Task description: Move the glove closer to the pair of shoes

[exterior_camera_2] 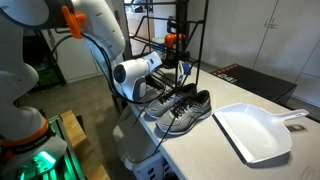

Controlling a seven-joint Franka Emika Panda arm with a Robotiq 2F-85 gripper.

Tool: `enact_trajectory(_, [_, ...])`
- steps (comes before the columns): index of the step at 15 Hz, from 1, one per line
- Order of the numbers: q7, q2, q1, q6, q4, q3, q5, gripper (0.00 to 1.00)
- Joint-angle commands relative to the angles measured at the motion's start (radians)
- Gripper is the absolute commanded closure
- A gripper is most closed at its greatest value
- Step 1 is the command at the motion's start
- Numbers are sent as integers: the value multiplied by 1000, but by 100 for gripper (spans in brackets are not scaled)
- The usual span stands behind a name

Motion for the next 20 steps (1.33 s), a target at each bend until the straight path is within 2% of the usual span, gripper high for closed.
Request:
enact_trajectory(1, [116,-141,132,-22,-98,-167,-5,99])
enact_trajectory(4, [213,-214,195,-59,-147,-261,-86,99])
enact_trajectory(8, [372,-294,235,-101,-177,-365,-281,99])
enact_trajectory(16, [848,-343,285,-49,-107,-524,-893,99])
enact_trajectory(20, [1000,-322,332,-36,-40,-569,-1044,99])
